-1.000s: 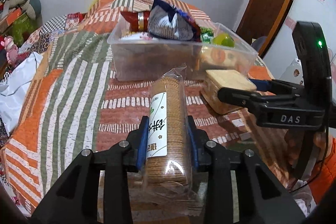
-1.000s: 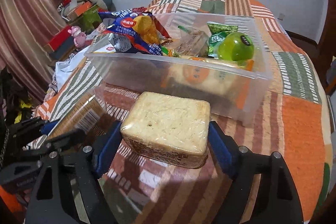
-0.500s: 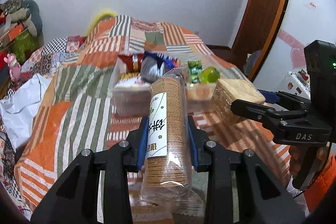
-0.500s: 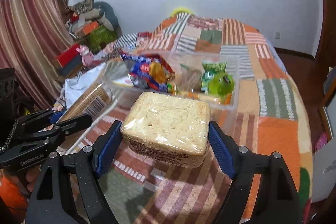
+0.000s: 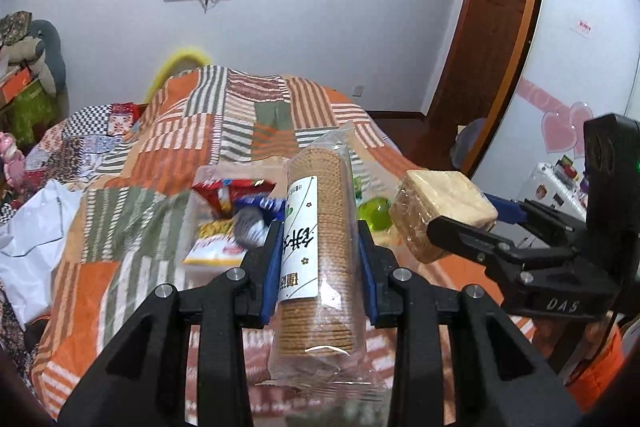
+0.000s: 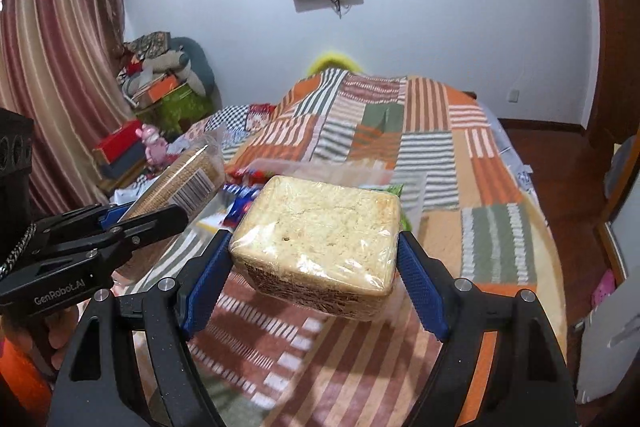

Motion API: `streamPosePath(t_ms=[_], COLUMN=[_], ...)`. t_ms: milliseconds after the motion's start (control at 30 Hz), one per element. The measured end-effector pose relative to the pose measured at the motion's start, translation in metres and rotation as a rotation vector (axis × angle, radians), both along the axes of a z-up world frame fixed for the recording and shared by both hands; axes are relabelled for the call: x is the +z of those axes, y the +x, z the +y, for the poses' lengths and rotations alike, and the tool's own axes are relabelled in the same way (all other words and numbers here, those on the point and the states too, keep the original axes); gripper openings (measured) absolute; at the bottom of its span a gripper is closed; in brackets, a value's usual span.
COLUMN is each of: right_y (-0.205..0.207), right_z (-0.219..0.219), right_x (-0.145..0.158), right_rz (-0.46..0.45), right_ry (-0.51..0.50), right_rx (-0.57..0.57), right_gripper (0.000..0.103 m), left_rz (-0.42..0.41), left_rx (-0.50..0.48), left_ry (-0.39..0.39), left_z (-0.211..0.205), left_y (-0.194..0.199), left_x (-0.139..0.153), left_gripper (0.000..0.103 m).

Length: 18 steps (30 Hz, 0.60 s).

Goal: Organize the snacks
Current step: 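Carry the biscuit roll and bread over the box and open both tools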

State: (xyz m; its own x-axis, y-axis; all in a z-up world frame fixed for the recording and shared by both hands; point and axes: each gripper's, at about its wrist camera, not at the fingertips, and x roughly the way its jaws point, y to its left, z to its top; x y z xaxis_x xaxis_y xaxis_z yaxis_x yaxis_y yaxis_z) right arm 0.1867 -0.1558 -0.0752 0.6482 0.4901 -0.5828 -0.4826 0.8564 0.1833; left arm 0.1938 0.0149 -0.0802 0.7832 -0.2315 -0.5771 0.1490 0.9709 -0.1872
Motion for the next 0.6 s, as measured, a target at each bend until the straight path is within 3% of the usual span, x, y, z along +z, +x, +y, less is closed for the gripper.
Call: streamPosePath(t_ms=[267,600], right_y=[0.024,0.052], right_z=[-0.009,-0.008], right_x=[0.005,-0.002], right_rz=[-0.02,-0.019], right_ry=[0.003,-0.022], right_rx=[-0.031,-0.036], right_gripper=[0.079,0.078], left_rz=[0.002,0.069], left_rx=[-0.011,-0.018], left_ry=[-0.013,-0.01], left_z=[-0.016,-0.031], left_y=[0.04,0.092], left_x=[0.002,-0.024], left_gripper=[0.033,0.033])
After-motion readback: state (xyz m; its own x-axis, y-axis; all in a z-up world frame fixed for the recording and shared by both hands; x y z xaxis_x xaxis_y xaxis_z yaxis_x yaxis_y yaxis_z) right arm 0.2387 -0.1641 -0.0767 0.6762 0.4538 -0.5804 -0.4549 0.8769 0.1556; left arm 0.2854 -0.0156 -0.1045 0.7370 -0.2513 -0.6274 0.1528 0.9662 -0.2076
